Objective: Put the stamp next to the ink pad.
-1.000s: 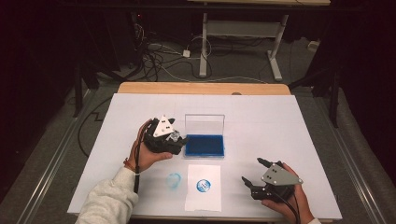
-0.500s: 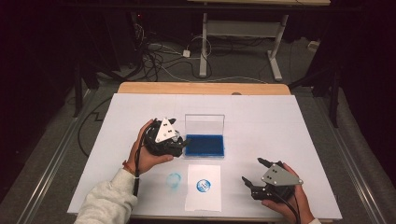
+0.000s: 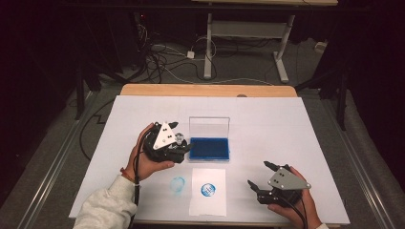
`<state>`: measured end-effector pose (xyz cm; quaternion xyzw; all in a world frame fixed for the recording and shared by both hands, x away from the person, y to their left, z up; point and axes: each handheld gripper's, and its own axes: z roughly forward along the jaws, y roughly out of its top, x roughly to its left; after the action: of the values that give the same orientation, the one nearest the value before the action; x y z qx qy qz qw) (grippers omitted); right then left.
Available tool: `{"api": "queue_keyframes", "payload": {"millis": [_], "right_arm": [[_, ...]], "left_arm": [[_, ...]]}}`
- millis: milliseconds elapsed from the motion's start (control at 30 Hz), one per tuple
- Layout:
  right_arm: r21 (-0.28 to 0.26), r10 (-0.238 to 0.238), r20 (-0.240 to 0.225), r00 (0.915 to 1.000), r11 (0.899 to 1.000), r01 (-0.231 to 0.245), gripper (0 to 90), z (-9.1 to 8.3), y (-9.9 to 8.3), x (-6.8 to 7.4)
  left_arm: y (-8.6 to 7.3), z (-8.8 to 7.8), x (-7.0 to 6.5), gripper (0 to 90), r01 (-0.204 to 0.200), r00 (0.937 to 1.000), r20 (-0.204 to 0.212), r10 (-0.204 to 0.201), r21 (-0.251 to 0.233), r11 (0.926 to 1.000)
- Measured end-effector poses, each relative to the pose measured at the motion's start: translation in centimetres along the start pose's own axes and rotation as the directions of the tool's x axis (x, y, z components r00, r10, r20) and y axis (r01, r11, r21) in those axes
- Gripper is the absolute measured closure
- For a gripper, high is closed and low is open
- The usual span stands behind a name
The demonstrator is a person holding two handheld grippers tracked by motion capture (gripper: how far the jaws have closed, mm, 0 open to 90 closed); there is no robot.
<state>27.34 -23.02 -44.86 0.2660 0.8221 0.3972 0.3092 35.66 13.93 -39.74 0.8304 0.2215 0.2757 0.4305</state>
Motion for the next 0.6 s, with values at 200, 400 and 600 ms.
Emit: {"api": "queue_keyframes", "payload": {"millis": [200, 400, 600], "right_arm": [[-0.003, 0.000, 0.005, 1.0000, 1.000, 0.000, 21.7, -0.1, 0.0, 0.0], [-0.006, 0.000, 0.009, 1.0000, 1.000, 0.000, 21.7, -0.1, 0.1, 0.0], [-0.008, 0.001, 0.013, 0.9999, 1.000, -0.001, 21.7, -0.2, 0.1, -0.1]], "left_arm": [[-0.2, -0.5, -0.3, 16.4, -0.010, 0.9999, 0.002, 0.010, -0.003, 0.9999], [-0.3, -0.8, -0.7, 16.4, -0.016, 0.9999, 0.003, 0.016, -0.009, 0.9998], [-0.3, -1.1, -1.2, 16.3, -0.030, 0.9995, 0.005, 0.030, -0.006, 0.9995]]}}
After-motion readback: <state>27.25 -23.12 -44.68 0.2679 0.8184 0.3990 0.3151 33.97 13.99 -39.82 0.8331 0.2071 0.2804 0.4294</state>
